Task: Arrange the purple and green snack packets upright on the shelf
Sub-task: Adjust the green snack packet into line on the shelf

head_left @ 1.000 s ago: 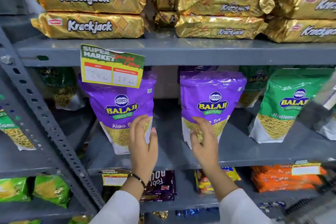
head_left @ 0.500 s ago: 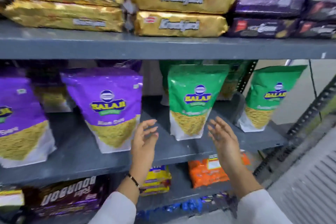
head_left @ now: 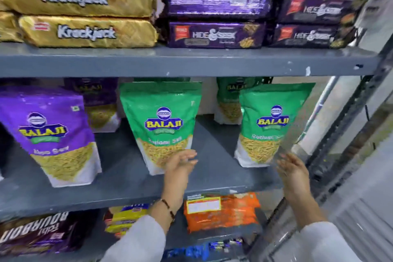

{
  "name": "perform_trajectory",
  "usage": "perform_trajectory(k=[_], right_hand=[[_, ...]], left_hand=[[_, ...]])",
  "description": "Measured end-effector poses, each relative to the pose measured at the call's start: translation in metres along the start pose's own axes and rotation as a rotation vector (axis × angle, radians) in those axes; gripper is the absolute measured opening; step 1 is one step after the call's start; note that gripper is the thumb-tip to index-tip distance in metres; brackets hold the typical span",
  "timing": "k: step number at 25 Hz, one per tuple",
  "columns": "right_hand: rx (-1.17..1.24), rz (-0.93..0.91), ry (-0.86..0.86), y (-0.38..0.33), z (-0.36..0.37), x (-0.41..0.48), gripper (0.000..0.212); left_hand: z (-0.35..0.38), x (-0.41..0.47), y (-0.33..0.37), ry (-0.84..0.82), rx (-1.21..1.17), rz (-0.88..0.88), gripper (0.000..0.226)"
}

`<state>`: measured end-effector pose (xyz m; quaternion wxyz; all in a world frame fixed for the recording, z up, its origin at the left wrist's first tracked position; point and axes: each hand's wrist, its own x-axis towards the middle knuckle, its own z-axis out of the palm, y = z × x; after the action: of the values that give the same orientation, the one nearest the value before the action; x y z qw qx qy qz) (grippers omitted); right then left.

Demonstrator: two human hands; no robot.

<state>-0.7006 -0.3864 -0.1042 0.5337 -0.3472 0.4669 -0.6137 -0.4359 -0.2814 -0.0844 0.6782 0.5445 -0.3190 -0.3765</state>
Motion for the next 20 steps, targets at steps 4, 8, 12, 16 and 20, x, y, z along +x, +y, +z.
perform_trajectory(k=[4, 8, 12, 16, 20], right_hand=[[-0.14, 0.079, -0.132, -0.001, -0.017, 0.041, 0.045], [-0.213, 0.098, -0.318, -0.01, -0.011, 0.042, 0.071], [-0.212, 0.152, -0.356, -0.004, -0.015, 0.051, 0.076], [-0.26, 0.186, -0.377, 0.0, -0.02, 0.059, 0.078], [-0.265, 0.184, -0.375, -0.006, -0.02, 0.048, 0.076]], left_hand=[[0.091, 0.018, -0.009, -0.263, 0.058, -0.185, 0.065], [0.135, 0.018, -0.007, -0.323, 0.119, -0.279, 0.074], [0.149, 0.01, -0.004, -0.382, 0.153, -0.231, 0.066], [0.151, 0.004, -0.002, -0.364, 0.184, -0.236, 0.065], [0.149, 0.001, -0.004, -0.339, 0.206, -0.261, 0.072]])
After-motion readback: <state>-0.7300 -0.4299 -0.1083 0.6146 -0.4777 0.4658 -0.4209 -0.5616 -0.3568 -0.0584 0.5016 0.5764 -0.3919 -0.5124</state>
